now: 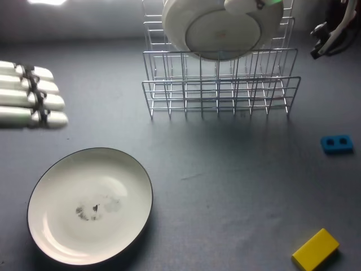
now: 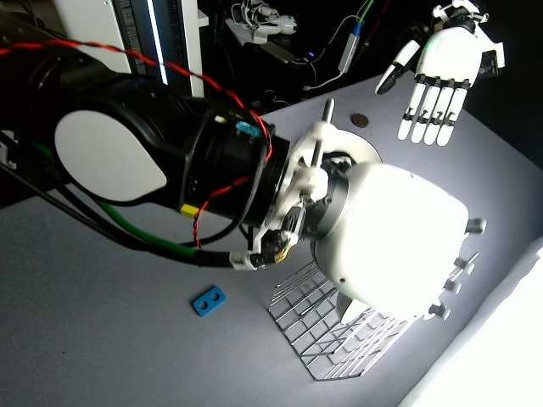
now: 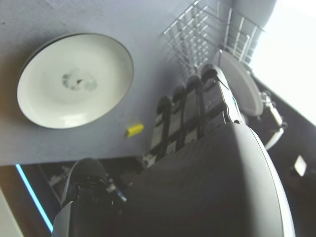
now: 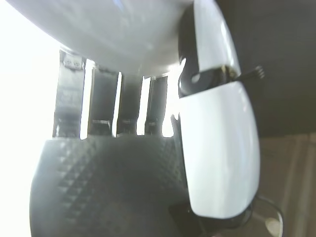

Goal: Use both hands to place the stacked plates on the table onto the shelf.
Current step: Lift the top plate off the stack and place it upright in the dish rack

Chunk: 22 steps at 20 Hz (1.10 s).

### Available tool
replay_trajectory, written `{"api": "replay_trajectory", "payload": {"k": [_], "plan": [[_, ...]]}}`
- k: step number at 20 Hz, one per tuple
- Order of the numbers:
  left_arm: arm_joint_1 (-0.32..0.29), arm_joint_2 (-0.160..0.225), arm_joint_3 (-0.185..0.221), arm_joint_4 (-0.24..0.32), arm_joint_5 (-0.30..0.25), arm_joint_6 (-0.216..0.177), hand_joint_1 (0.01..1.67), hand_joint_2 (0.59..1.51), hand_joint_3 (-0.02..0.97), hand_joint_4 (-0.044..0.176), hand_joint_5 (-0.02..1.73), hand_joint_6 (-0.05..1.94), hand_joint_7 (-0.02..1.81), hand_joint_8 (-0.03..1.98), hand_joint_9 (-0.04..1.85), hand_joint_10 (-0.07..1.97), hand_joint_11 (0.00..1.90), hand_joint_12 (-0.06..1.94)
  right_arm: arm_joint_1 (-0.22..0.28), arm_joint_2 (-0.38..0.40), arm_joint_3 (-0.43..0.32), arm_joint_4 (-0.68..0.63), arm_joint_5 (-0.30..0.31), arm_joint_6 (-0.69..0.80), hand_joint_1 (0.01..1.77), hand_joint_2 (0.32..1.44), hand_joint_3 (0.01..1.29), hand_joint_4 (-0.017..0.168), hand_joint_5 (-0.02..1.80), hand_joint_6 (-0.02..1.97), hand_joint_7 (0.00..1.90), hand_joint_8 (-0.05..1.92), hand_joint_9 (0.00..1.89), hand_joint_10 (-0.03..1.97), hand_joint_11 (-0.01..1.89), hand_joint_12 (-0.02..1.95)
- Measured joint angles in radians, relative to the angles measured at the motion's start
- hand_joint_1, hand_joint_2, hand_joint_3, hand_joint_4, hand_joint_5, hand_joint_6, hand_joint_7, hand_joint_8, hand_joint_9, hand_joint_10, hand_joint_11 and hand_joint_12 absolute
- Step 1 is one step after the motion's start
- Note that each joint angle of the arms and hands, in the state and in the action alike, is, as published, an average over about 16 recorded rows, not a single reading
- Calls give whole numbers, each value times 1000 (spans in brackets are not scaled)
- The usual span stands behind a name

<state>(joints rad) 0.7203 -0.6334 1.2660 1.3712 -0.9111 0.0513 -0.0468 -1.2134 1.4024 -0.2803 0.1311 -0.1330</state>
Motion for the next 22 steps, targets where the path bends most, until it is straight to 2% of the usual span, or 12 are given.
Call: {"api": "replay_trajectory", "payload": {"k": [5, 9, 13, 22], "plan": [[51, -19, -14, 39, -29, 0, 22, 1185, 16, 6, 73, 17, 55, -3, 30, 8, 19, 7, -31, -26, 36, 35, -17, 0, 1210, 1018, 13, 26, 951, 980, 1033, 885, 1175, 18, 755, 895], [105, -40, -33, 57, -10, 1, 22, 1186, 16, 6, 72, 17, 52, -3, 29, 8, 18, 7, -57, -43, 62, 61, -12, 0, 1210, 1027, 13, 23, 942, 980, 1027, 870, 1156, 18, 746, 864], [155, -64, -48, 47, 44, 3, 22, 1188, 15, 6, 73, 18, 49, -3, 27, 8, 17, 8, -80, -55, 80, 83, 1, 1, 1196, 1040, 13, 13, 930, 953, 1021, 665, 1112, 19, 729, 824], [234, -115, -48, -35, 206, 10, 23, 1193, 15, 5, 76, 16, 51, -2, 14, 0, 17, 8, -112, -67, 96, 119, 26, 4, 1079, 1070, 14, -3, 874, 428, 947, 170, 925, 22, 609, 697]]}}
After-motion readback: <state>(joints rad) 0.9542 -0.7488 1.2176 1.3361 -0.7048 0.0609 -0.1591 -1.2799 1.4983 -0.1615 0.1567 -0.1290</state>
